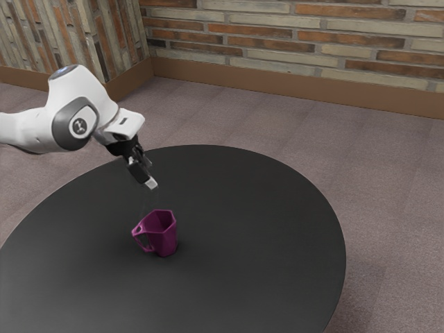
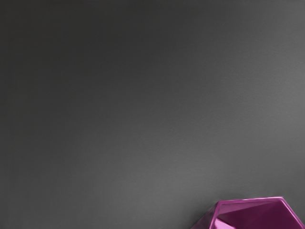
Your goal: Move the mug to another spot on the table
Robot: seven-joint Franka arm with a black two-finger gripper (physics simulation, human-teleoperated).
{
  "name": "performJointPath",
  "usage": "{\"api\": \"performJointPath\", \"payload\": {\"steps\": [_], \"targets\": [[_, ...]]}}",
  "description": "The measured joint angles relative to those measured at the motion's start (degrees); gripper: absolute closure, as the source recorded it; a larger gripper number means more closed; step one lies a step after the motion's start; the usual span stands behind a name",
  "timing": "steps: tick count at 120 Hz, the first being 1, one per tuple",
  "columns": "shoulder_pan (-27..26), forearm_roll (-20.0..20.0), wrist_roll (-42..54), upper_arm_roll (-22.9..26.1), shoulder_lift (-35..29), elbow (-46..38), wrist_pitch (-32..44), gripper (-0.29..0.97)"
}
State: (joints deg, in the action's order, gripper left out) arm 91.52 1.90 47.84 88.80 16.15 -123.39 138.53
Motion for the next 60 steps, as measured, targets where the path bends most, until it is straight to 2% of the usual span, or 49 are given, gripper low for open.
{"api": "performJointPath", "payload": {"steps": [15, 34, 60], "targets": [[-1.7, 4.0, -0.8, 0.1, -1.9, 7.7, -6.8, 0.00], [-3.0, 6.1, -1.9, 0.1, -5.9, 14.9, -15.2, 0.00], [-8.3, 11.4, -3.7, 0.1, -8.7, 25.7, -27.3, 0.00]]}}
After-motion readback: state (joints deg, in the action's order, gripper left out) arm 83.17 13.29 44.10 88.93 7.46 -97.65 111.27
